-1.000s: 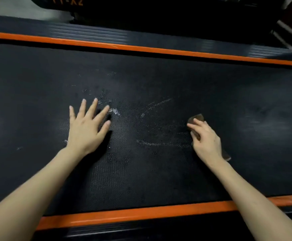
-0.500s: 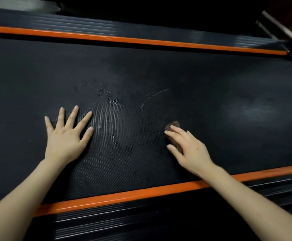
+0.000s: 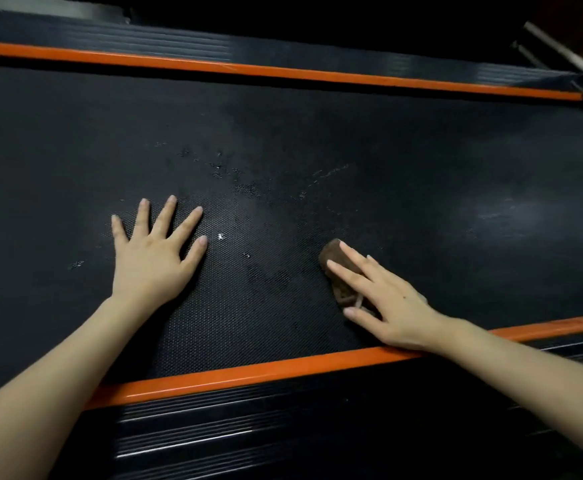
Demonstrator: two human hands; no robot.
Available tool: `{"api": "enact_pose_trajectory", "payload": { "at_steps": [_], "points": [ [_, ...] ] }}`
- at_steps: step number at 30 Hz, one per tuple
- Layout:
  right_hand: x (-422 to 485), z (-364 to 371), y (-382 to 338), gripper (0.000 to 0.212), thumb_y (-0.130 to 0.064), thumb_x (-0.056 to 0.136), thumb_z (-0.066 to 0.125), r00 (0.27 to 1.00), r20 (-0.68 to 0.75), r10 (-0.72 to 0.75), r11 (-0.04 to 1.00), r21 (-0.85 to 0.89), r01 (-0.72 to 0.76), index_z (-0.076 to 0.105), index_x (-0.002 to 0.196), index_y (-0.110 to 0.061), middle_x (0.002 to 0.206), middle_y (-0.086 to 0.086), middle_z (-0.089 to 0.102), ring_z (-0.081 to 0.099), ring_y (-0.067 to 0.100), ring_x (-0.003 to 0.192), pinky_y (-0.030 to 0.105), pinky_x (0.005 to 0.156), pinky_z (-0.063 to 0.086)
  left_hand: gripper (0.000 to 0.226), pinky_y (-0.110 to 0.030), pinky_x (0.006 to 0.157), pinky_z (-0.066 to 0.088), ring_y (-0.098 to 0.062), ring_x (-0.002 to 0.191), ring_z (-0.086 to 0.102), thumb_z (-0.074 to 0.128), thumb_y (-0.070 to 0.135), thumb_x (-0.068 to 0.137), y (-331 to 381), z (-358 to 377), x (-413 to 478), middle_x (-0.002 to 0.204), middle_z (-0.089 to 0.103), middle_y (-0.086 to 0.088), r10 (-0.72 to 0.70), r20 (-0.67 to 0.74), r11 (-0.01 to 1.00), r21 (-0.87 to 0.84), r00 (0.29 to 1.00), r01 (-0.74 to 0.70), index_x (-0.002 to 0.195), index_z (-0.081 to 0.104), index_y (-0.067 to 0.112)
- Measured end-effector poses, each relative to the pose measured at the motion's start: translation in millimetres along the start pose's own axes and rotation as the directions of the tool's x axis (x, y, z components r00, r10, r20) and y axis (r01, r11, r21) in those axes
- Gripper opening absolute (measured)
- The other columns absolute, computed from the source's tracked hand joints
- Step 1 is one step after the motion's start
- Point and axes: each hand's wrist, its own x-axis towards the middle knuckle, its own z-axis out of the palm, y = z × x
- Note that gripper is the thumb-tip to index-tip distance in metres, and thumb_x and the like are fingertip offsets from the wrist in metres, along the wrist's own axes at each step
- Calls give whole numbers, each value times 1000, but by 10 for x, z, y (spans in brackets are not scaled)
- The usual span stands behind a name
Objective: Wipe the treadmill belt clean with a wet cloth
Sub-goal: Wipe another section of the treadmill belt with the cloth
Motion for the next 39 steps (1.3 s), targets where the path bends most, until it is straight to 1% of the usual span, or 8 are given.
{"api": "enact_pose_trajectory", "payload": {
  "at_steps": [4, 11, 15, 19, 21, 25, 33, 39],
  "points": [
    [168, -29, 144, 61, -51, 88, 43, 996, -55, -77, 990, -122, 70, 42, 140, -20, 152, 10, 28, 24, 25, 138, 46, 111, 27, 67, -58, 113, -3, -30, 146, 3, 1, 68, 85, 8, 19, -7, 159, 13, 1, -4, -6, 1000, 19, 1000, 4, 146, 16, 47],
    [1235, 10, -18, 47, -40, 93, 53, 884, -233, 406, 911, 180, -371, 46, 136, -22, 154, 6, 27, 17, 28, 143, 41, 116, 14, 67, -57, 114, -3, -27, 147, 0, 0, 69, 83, 16, -1, 5, 159, 10, 4, -27, 24, 999, 28, 999, 26, 146, 14, 50],
    [774, 223, -428, 49, -43, 90, 48, 991, -129, 45, 989, 146, -26, 54, 131, -17, 148, 13, 37, 32, 31, 138, 44, 114, 24, 55, -56, 114, -4, -25, 147, -2, 13, 64, 93, 30, -43, -6, 160, 7, 6, -28, 45, 999, 19, 999, 27, 146, 12, 50],
    [410, 232, -437, 53, -49, 84, 42, 956, -56, -289, 957, 20, 290, 60, 124, -18, 141, 12, 47, 45, 30, 130, 44, 109, 32, 55, -55, 115, -5, -23, 147, -4, 14, 62, 94, 70, -76, -31, 160, 5, 7, -53, 55, 998, 18, 997, 52, 146, 11, 48],
    [633, 145, -218, 46, -45, 86, 46, 971, -153, -186, 982, -12, 187, 63, 118, -17, 136, 12, 52, 47, 31, 128, 43, 106, 35, 55, -54, 115, -5, -22, 147, -5, 14, 61, 94, 89, -81, -42, 160, 4, 7, -71, 65, 997, 24, 995, 69, 147, 10, 48],
    [1180, -62, 209, 33, -32, 97, 44, 876, -279, 393, 917, 189, -351, 59, 122, -17, 147, 7, 39, 24, 27, 141, 37, 111, 22, 54, -54, 115, -5, -22, 147, -5, 14, 61, 94, 135, -82, -42, 160, 4, 8, -90, 77, 996, 32, 993, 88, 147, 10, 48],
    [837, 70, -52, 94, -77, 71, 43, 992, -69, 107, 994, 14, -106, 18, 149, -30, 158, 8, 5, 2, 24, 146, 42, 117, -1, 77, -52, 115, -3, -24, 147, 3, -3, 69, 77, 105, -61, -47, 159, 14, 6, -64, 11, 998, -8, 998, 64, 146, 20, 45],
    [603, 278, -223, 57, -53, 83, 43, 980, -196, 11, 997, -74, -26, 47, 135, -30, 151, 9, 31, 35, 32, 135, 46, 108, 25, 72, -55, 115, 12, -33, 140, 28, 13, 60, 84, -234, -154, 178, 148, 41, -7, -42, -131, 998, -47, 990, 36, 139, 45, 28]
  ]
}}
